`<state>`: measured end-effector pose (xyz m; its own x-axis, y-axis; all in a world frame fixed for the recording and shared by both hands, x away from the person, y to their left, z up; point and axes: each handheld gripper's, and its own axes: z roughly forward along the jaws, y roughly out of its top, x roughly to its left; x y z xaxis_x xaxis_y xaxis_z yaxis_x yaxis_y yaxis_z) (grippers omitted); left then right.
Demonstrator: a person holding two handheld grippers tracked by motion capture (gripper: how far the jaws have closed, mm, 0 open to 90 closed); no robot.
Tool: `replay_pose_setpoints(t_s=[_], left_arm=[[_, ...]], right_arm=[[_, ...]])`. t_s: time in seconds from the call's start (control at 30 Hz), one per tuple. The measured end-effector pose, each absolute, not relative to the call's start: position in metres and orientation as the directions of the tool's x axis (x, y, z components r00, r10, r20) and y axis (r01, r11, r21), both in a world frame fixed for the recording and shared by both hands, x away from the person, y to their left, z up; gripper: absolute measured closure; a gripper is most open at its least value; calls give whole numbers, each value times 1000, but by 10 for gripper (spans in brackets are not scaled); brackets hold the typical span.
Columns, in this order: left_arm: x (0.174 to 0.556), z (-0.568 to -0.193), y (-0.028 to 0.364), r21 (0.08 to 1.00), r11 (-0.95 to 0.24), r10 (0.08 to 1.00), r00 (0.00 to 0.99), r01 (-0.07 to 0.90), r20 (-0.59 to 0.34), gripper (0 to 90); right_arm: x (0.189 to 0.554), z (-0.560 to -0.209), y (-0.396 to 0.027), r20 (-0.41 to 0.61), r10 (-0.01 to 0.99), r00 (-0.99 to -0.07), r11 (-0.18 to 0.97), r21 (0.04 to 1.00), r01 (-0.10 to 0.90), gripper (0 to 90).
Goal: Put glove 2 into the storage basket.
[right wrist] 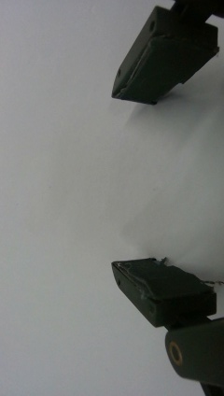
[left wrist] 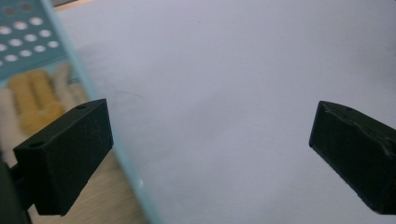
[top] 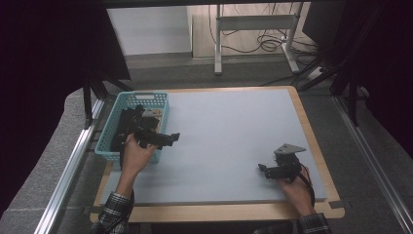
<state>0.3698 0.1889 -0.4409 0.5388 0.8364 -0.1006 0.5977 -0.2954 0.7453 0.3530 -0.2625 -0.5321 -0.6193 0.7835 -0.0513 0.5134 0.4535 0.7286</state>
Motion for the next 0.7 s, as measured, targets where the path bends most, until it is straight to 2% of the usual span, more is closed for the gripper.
replay_pose_setpoints(t_s=[0.37,0.7], left_arm=[[349,-471,149,750,-367,775,627,550,-81,0],[336,-505,130,740,-404,746,662,538,-74,0]], right_arm=[[353,-532,-262,-50,784,-619,452,729,514,139],[353,-532,-262,-50,784,-619,452,729,514,139]])
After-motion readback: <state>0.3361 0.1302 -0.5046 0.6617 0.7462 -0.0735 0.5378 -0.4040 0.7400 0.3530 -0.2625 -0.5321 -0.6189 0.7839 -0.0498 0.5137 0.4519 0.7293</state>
